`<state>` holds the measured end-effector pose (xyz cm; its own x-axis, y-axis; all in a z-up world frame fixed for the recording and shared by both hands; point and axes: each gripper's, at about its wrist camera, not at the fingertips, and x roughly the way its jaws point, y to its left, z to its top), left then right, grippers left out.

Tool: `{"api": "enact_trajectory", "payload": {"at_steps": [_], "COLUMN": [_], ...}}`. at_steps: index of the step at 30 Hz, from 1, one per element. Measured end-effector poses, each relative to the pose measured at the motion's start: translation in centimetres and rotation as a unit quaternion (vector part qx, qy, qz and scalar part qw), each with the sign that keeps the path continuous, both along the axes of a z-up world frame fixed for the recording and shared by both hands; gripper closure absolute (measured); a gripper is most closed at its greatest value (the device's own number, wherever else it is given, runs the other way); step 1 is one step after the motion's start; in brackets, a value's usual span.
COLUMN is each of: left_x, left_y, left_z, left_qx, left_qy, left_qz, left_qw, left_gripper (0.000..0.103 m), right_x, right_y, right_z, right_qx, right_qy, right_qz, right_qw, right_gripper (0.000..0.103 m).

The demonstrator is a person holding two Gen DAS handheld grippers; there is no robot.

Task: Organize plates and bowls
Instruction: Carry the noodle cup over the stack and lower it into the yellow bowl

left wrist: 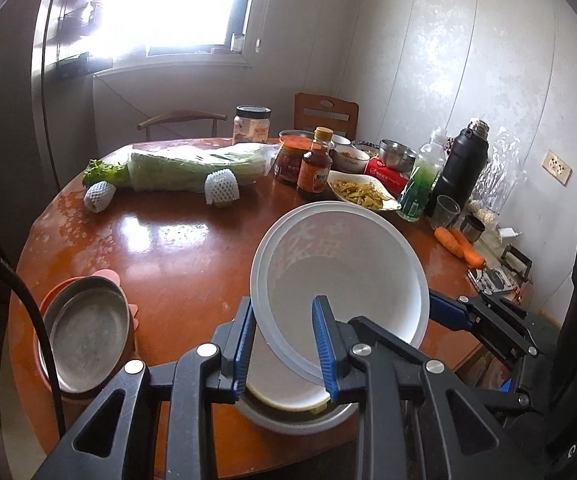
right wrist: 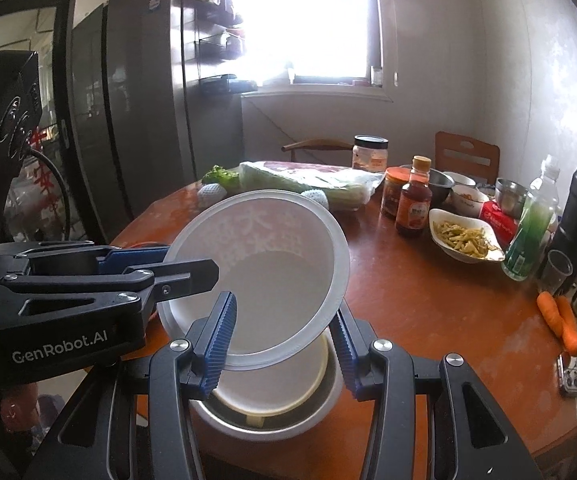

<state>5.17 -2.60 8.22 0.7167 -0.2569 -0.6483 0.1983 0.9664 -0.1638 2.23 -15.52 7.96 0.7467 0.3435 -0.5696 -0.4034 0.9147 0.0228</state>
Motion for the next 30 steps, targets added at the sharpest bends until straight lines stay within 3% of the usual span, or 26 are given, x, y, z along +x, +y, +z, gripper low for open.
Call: {"api": "enact_trajectory", "payload": {"at_steps": [30], "left_x": [0.7], "left_y": [-0.7], "left_z": [-6.1], "left_qx": [0.032], "left_qy": [0.059], "left_qz": [0.005], "left_qw": [0.9978], "left_gripper": [0.073], "right_x": [0.2], "right_y": [0.2], "right_z": [-5.7], "right_qx": [-0.019], "right_qy": [0.059], "right_qz": [0.006], "right_qw": [0.998], "right_gripper": [0.054]}}
